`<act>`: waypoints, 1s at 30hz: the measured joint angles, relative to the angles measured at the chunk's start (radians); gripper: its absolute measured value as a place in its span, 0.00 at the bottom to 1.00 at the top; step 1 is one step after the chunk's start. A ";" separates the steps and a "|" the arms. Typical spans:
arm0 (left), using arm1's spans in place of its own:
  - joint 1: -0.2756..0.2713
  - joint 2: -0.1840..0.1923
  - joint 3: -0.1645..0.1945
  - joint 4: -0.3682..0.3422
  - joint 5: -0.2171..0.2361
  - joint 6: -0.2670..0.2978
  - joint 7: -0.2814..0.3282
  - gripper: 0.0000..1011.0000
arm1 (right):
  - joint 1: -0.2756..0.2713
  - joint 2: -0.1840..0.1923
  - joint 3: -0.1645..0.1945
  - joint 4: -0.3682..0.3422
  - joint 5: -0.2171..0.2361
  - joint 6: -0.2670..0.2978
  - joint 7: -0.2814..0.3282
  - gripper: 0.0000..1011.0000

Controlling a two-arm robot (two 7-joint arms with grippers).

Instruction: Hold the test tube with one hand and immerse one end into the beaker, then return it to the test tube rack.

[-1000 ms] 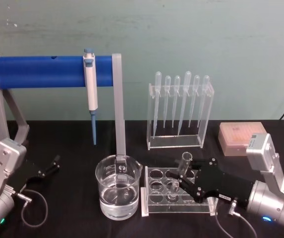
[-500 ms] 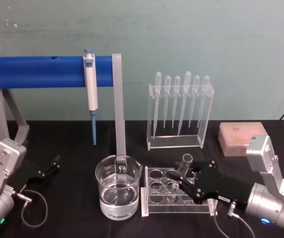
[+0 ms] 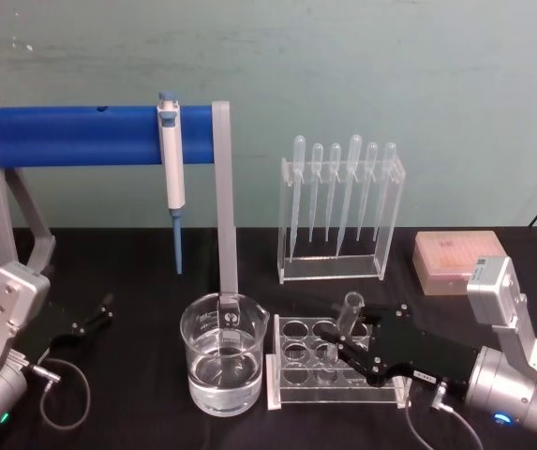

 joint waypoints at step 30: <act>0.000 0.000 0.000 0.000 0.000 0.000 0.000 0.99 | -0.043 0.014 0.065 -0.118 -0.036 -0.097 -0.055 0.99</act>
